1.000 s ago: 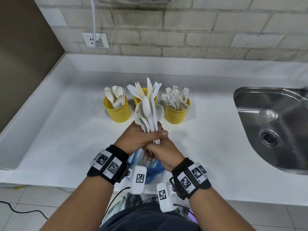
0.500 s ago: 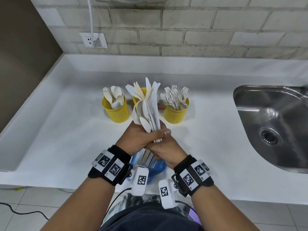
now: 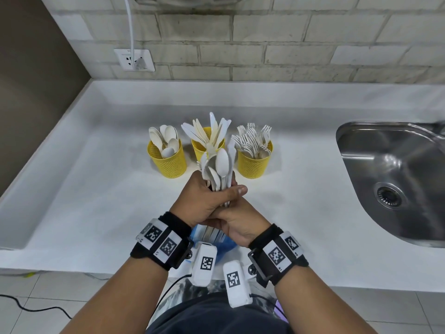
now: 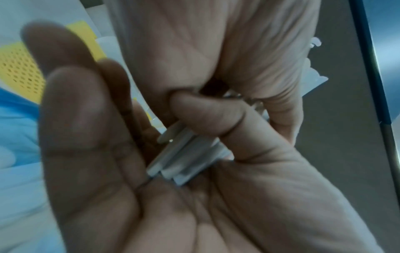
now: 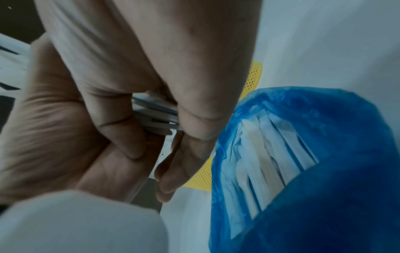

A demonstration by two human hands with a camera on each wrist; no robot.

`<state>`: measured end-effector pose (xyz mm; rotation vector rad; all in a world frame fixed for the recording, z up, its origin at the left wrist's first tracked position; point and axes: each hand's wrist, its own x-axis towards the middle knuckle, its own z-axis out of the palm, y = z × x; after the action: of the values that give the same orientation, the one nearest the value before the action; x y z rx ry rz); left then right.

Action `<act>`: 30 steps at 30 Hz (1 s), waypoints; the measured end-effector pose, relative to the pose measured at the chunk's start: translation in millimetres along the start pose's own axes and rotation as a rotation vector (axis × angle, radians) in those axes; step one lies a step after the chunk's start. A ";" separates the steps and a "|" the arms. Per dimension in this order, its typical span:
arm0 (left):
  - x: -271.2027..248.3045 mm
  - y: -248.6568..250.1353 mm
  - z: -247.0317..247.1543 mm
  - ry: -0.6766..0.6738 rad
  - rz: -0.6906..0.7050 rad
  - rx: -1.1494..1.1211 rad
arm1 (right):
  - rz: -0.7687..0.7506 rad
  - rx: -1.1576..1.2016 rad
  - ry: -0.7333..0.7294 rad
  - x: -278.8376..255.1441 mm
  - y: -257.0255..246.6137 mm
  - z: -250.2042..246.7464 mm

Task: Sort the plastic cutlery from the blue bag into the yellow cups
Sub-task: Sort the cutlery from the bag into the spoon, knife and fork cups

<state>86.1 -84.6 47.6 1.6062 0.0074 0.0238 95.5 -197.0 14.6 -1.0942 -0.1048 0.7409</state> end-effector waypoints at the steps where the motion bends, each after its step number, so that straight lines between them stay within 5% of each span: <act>1: -0.1 -0.5 0.6 0.008 0.001 -0.008 | 0.002 -0.001 0.007 0.2 0.8 -1.0; 8: 4.4 -1.0 -4.8 0.032 0.004 -0.105 | 0.069 0.245 -0.041 -4.6 -4.0 -10.8; 17: -2.1 -12.5 4.2 0.060 -0.009 -0.108 | 0.054 0.267 0.129 1.4 -9.6 -3.0; 25: -3.9 -9.6 -0.1 0.034 -0.010 -0.061 | -0.028 0.000 0.147 -4.8 -15.8 -18.4; 30: -3.7 -1.5 -6.4 0.057 0.023 -0.006 | -0.262 -0.235 0.187 -17.9 -52.4 -42.8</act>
<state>82.3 -78.2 46.3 1.5996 0.0329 0.0877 125.9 -253.4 42.7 -1.3384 -0.1757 0.3951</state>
